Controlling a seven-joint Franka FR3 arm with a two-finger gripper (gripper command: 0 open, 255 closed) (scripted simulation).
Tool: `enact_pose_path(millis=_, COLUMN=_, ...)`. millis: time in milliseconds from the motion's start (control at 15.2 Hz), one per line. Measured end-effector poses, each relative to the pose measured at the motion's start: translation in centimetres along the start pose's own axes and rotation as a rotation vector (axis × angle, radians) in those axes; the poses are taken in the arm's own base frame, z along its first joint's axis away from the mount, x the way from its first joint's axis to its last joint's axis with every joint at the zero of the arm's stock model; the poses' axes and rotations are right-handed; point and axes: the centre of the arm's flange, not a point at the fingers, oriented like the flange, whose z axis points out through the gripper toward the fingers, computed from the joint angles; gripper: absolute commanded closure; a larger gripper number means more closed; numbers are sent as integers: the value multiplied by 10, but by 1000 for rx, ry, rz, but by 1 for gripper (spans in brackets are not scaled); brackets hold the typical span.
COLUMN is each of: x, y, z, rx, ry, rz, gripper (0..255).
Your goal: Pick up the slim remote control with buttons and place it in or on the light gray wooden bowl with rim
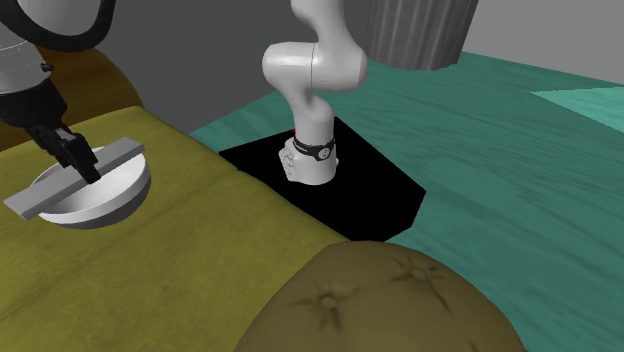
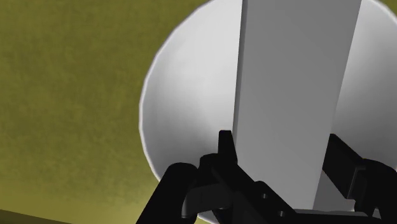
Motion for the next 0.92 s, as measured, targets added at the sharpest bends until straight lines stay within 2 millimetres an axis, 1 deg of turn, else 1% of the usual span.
enact_pose_path(millis=66, x=0, y=0, z=0, rx=0, ry=0, rz=0, gripper=0)
enact_pose_path(millis=462, x=0, y=0, z=1, rx=0, ry=-2, rz=0, gripper=0)
enact_pose_path(millis=594, x=0, y=1, z=-16, rx=0, ry=-1, rz=0, gripper=0)
enact_pose_path(millis=726, x=0, y=3, z=-39, rx=0, ry=0, rz=0, gripper=0)
enact_pose_path(millis=792, x=0, y=2, z=-45, rx=0, ry=-1, rz=0, gripper=0)
enact_pose_path(millis=924, x=0, y=1, z=-48, rx=0, ry=-1, rz=0, gripper=0)
